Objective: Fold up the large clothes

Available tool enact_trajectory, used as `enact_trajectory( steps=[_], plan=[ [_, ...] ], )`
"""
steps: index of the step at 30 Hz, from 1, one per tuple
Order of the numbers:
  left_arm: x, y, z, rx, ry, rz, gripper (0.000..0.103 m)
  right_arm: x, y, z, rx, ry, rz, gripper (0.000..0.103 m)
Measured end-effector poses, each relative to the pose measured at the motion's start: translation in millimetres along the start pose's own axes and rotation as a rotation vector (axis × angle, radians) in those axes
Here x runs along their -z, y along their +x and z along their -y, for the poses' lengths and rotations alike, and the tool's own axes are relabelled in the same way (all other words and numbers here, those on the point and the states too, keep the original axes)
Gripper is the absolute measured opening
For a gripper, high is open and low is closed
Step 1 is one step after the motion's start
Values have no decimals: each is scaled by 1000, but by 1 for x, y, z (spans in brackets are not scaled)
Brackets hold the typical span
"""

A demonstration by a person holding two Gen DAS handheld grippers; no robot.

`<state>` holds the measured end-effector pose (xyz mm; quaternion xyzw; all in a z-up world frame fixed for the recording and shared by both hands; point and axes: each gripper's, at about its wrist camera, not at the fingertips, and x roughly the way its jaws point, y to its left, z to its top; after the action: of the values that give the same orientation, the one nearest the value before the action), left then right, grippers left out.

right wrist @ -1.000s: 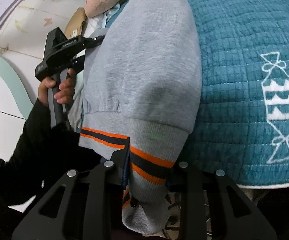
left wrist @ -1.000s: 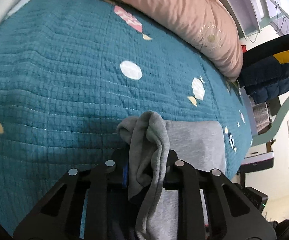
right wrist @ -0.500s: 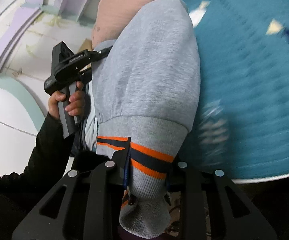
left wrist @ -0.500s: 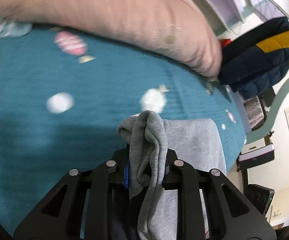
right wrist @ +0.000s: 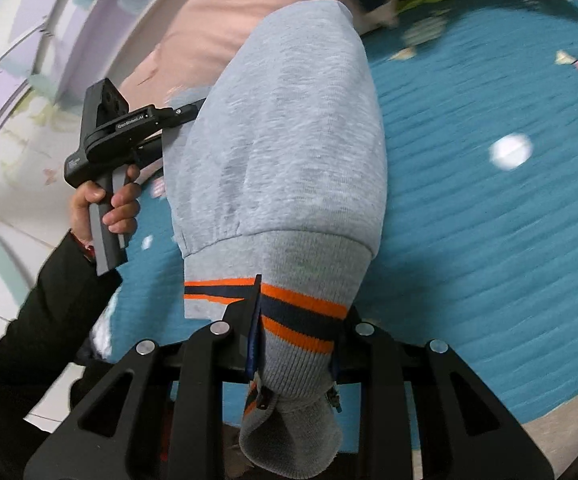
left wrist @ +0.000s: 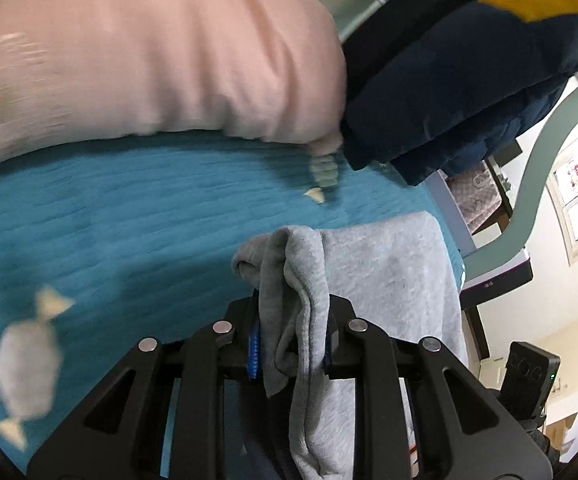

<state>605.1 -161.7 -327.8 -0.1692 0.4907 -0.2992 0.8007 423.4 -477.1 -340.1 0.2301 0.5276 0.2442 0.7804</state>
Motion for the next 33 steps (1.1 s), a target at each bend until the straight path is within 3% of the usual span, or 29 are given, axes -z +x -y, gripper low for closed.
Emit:
enact_trajectory(
  steps=[7,13,15,17,19,23,26,30,31,33],
  plan=[
    [-37,102,36,-21,46,-42,20,-48,-9,94,91,46,-2,24],
    [-35,153,34,-108,63,-92,22,-53,4,123,164,84,-21,25],
    [-34,162,30,-140,60,-84,27,-54,11,124,195,89,-22,27],
    [-33,162,26,-153,30,-66,43,-53,13,124,235,83,-14,38],
    [-33,156,24,-159,16,-51,50,-50,15,118,316,81,-4,52],
    [-34,126,33,-191,67,10,55,-44,5,113,391,77,25,53],
    [-26,92,50,-205,93,103,64,-38,-13,95,532,30,96,54],
    [4,80,87,-220,222,110,70,-27,-25,61,639,-60,189,54],
    [18,83,99,-218,251,104,77,-29,-24,50,644,-99,206,54],
    [38,90,110,-214,267,83,78,-30,-12,37,652,-139,198,54]
  ],
)
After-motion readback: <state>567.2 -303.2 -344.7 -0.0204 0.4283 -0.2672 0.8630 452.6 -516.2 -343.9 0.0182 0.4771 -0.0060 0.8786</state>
